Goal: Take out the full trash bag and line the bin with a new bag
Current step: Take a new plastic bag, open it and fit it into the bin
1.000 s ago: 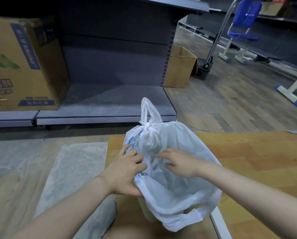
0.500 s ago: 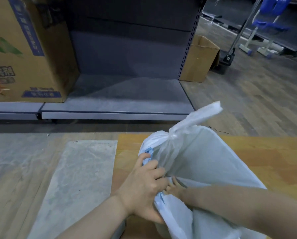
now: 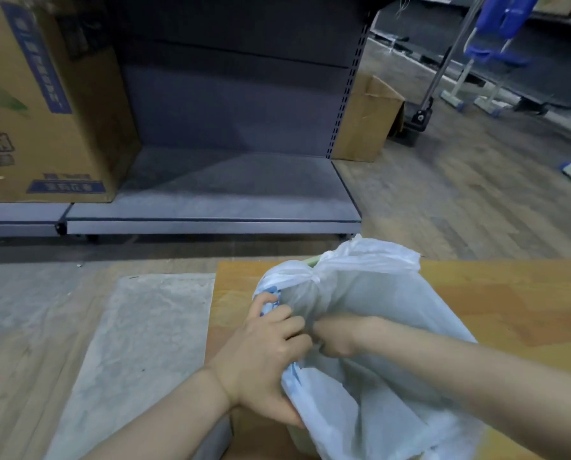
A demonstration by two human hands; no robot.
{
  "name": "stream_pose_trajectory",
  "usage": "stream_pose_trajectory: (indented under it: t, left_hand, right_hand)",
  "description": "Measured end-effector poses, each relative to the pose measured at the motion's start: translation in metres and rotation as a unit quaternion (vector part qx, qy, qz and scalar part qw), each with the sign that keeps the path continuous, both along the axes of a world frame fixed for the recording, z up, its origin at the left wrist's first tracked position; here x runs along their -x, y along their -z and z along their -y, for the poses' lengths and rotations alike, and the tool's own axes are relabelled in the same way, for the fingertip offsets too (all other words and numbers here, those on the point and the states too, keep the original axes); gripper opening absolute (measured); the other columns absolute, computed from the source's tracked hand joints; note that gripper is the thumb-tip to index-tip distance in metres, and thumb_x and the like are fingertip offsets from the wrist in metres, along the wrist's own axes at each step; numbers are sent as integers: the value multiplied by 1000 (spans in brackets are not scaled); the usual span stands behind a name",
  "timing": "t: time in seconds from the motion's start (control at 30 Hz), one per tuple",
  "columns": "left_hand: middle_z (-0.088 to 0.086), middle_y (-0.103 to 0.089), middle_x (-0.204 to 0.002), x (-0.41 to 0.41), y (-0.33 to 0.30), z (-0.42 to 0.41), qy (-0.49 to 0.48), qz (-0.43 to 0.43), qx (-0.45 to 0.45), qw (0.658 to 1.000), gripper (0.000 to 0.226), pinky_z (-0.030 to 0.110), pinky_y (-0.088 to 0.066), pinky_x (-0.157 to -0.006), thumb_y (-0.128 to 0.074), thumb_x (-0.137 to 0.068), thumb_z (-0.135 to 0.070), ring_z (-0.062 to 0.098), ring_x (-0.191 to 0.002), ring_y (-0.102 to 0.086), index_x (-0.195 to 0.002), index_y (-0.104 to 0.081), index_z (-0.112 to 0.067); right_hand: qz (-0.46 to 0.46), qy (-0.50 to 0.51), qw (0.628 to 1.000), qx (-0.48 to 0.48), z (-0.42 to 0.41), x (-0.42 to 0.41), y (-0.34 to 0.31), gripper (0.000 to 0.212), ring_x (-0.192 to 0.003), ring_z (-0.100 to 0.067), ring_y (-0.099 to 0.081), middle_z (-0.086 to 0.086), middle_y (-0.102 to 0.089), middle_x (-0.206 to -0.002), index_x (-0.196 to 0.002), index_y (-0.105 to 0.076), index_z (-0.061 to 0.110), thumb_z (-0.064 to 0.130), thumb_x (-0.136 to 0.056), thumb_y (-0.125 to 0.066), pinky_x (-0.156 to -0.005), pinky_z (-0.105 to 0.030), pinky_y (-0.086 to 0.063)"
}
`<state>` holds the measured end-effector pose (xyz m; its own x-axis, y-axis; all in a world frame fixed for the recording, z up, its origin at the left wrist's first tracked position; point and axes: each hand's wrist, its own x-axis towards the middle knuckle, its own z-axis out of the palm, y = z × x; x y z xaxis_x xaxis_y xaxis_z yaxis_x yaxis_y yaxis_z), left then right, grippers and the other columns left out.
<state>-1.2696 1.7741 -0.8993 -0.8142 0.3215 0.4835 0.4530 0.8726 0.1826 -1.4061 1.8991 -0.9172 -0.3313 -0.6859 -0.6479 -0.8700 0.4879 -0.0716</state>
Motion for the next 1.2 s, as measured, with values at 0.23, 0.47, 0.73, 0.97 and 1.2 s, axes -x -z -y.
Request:
stream_pose_trajectory:
  t: [0.23,0.47,0.73,0.97,1.2]
  left_hand:
    - [3,-61,-104,4,-17,15,-59,38,-37,997,74,31,-31,-90,-31,-79,-78,16,-103,-45,-100,-66,-16]
    - [-1,-24,-144,24,-20,2,-150,152,-166,963,88,19,-25,-109,-56,-74,-49,10,-131,-22,-146,-24,-11]
    - [5,-41,-127,33,-26,6,-214,243,-218,920,69,33,-41,-96,-64,-80,-26,23,-118,-46,-140,-31,-13]
    - [13,-54,-124,9,-33,-16,-119,23,-23,992,82,47,-42,-97,-17,-87,-71,30,-115,-50,-126,-55,-9]
    - [-3,-57,-63,-47,-25,-63,130,-3,110,985,38,23,-35,-47,-47,-87,-46,17,-56,-55,-70,-64,-16]
  right_hand:
    - [-273,-72,858,429,-58,28,-39,40,-99,-29,-57,-8,-56,-119,-120,-50,19,17,-80,-49,-79,-37,-48]
    - [-279,-56,902,325,-30,44,-49,63,-138,-21,-34,0,-35,-151,-149,-16,28,57,-93,-20,-112,-53,-23]
    - [-166,45,954,244,-3,39,-73,76,-127,-22,-41,-2,-48,-134,-136,-41,25,71,-84,-10,-107,-46,-30]
    - [-199,337,839,378,-129,-10,-73,57,-123,-27,-47,-11,-49,-134,-132,-46,11,50,-89,-48,-98,-41,-39]
    - [142,567,724,366,-192,-44,-69,31,-77,-27,-65,-8,-63,-90,-83,-50,11,40,-94,-49,-65,-39,-54]
